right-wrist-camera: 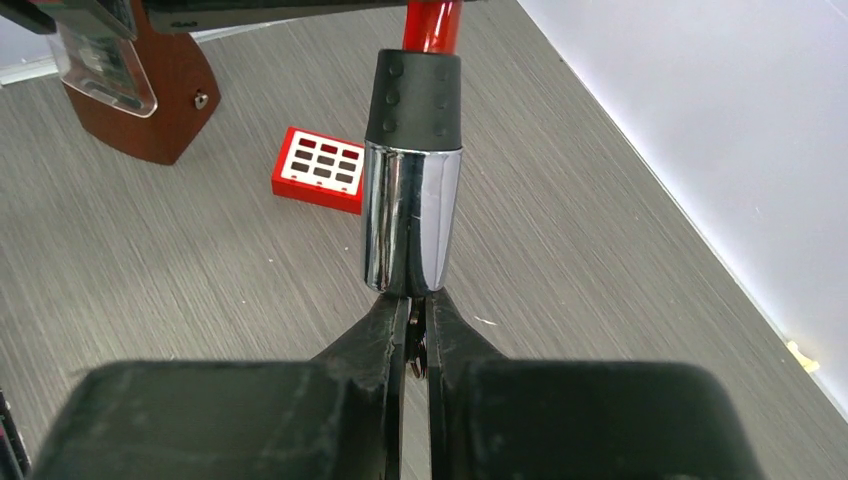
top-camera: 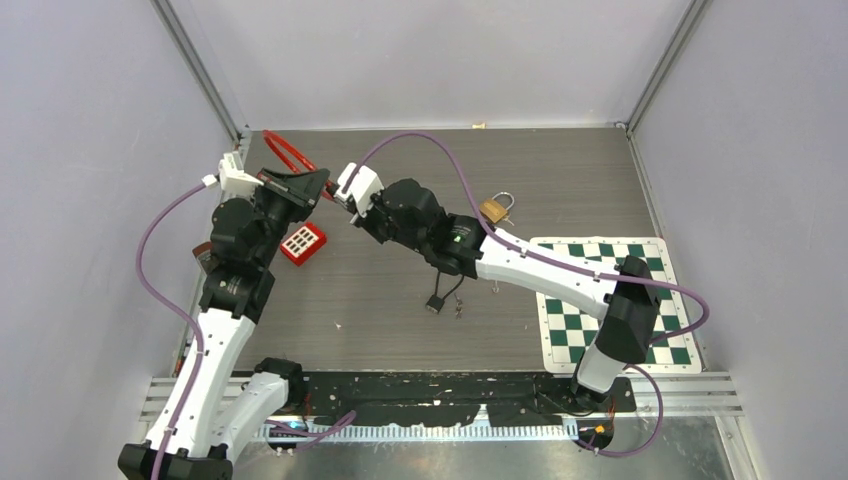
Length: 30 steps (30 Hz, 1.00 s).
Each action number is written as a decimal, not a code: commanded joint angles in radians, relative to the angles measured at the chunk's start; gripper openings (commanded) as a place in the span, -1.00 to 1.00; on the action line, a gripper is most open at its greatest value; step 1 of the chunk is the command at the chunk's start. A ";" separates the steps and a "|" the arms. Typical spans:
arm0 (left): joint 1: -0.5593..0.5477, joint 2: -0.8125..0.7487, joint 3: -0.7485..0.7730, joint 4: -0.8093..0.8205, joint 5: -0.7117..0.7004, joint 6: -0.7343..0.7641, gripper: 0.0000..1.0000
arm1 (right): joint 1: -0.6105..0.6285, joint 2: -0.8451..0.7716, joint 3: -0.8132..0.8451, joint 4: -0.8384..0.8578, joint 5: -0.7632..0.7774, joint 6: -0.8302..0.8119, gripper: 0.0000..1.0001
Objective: Lock with the key
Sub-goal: Remove the key from the lock.
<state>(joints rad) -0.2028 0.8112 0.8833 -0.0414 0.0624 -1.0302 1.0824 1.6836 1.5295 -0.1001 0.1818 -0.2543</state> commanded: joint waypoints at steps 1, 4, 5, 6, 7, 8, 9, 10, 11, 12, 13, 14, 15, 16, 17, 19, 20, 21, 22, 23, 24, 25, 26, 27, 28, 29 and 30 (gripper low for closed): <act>-0.019 0.007 0.015 0.056 0.062 0.052 -1.00 | -0.008 -0.077 0.025 0.121 -0.111 0.028 -0.89; -0.018 0.009 0.050 0.045 0.028 0.111 -1.00 | -0.033 -0.108 -0.031 0.122 -0.193 0.033 -0.90; -0.016 0.008 0.069 0.044 0.015 0.137 -1.00 | -0.039 -0.116 -0.049 0.117 -0.256 0.034 -0.90; -0.014 0.008 0.087 0.044 0.007 0.163 -1.00 | -0.055 -0.138 -0.089 0.117 -0.287 0.037 -0.89; -0.008 0.009 0.103 0.026 0.001 0.183 -1.00 | -0.064 -0.152 -0.111 0.117 -0.354 0.037 -0.89; -0.002 0.012 0.126 0.017 -0.004 0.204 -1.00 | -0.080 -0.180 -0.161 0.118 -0.389 0.036 -0.90; 0.006 0.014 0.144 0.013 -0.007 0.221 -1.00 | -0.088 -0.196 -0.188 0.130 -0.451 0.036 -0.89; 0.015 0.016 0.160 0.015 -0.010 0.231 -1.00 | -0.101 -0.224 -0.238 0.136 -0.474 0.042 -0.89; 0.023 0.019 0.172 0.018 -0.013 0.238 -1.00 | -0.104 -0.235 -0.257 0.138 -0.500 0.048 -0.89; 0.029 0.021 0.181 0.025 -0.020 0.242 -1.00 | -0.108 -0.251 -0.288 0.133 -0.508 0.056 -0.89; 0.033 0.022 0.188 0.029 -0.033 0.243 -1.00 | -0.109 -0.255 -0.300 0.118 -0.507 0.057 -0.90; 0.035 0.023 0.191 0.035 -0.049 0.246 -1.00 | -0.109 -0.257 -0.322 0.114 -0.485 0.064 -0.89; 0.035 0.026 0.196 0.035 -0.068 0.248 -1.00 | -0.106 -0.257 -0.336 0.119 -0.472 0.066 -0.89; 0.035 0.028 0.203 0.035 -0.095 0.246 -1.00 | -0.102 -0.255 -0.360 0.120 -0.433 0.064 -0.89; 0.035 0.031 0.210 0.053 -0.113 0.247 -1.00 | -0.089 -0.249 -0.375 0.123 -0.403 0.059 -0.89; 0.035 0.033 0.216 0.053 -0.170 0.241 -1.00 | -0.056 -0.233 -0.383 0.113 -0.304 0.008 -0.90; 0.036 0.033 0.218 0.050 -0.201 0.238 -1.00 | -0.044 -0.227 -0.386 0.113 -0.254 -0.002 -0.90; 0.036 0.032 0.218 0.052 -0.227 0.240 -1.00 | -0.030 -0.220 -0.395 0.116 -0.237 -0.009 -0.90; 0.035 0.031 0.221 0.049 -0.261 0.247 -1.00 | -0.025 -0.219 -0.401 0.130 -0.214 -0.019 -0.90; 0.035 0.031 0.223 0.049 -0.286 0.255 -1.00 | -0.012 -0.218 -0.420 0.140 -0.200 -0.035 -0.90; 0.035 0.030 0.225 0.054 -0.308 0.270 -1.00 | -0.005 -0.218 -0.428 0.153 -0.151 -0.047 -0.90; 0.036 0.028 0.223 0.067 -0.325 0.289 -1.00 | 0.005 -0.218 -0.438 0.154 -0.136 -0.065 -0.90; 0.035 0.028 0.221 0.079 -0.338 0.306 -1.00 | 0.008 -0.220 -0.443 0.153 -0.120 -0.071 -0.90; 0.036 0.028 0.218 0.096 -0.343 0.327 -1.00 | 0.011 -0.226 -0.453 0.153 -0.125 -0.082 -0.89; 0.036 0.027 0.212 0.121 -0.347 0.358 -1.00 | 0.012 -0.235 -0.460 0.152 -0.133 -0.089 -0.89; 0.036 0.024 0.201 0.147 -0.344 0.377 -1.00 | 0.013 -0.239 -0.469 0.151 -0.156 -0.100 -0.89; 0.035 0.021 0.190 0.182 -0.333 0.402 -1.00 | 0.013 -0.246 -0.467 0.131 -0.188 -0.109 -0.89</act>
<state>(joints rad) -0.2321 0.8551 1.0115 -0.2535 0.1215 -0.8082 1.0695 1.4769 1.1282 0.2569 0.0372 -0.2962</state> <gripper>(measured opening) 0.037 0.110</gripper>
